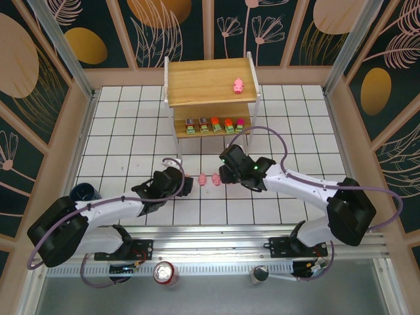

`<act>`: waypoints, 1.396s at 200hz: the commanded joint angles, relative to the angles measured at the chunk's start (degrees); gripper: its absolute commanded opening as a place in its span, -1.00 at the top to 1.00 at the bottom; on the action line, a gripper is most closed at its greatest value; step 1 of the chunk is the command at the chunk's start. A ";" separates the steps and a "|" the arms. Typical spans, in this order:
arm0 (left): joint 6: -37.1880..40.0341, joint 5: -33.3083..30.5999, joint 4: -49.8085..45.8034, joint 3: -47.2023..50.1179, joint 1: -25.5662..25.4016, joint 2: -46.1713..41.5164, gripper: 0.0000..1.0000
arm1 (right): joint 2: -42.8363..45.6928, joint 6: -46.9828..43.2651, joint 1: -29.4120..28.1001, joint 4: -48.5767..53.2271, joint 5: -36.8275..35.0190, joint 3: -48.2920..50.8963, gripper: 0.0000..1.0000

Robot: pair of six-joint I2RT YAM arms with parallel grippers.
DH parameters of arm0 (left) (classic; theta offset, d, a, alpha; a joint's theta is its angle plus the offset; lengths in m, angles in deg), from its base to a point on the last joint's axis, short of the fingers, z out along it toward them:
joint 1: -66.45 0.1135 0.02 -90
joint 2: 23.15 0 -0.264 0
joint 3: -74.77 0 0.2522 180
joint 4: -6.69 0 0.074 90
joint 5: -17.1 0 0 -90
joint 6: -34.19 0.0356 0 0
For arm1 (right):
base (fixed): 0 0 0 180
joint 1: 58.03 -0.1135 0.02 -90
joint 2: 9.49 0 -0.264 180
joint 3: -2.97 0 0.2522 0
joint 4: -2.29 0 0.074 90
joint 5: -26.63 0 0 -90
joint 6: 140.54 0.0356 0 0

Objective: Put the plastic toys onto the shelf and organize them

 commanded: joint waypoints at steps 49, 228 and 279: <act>-0.19 1.00 0.17 -1.05 0.55 -0.13 -0.82 | -6.30 -3.16 1.58 -5.63 3.07 2.02 -0.10; -0.26 1.08 0.17 -0.79 0.65 -0.41 -0.83 | -12.09 -4.94 2.93 -8.40 3.34 2.46 0.01; -0.30 0.90 0.17 -0.88 0.71 -0.34 -0.83 | -12.91 -5.38 2.98 -8.75 3.24 2.20 0.02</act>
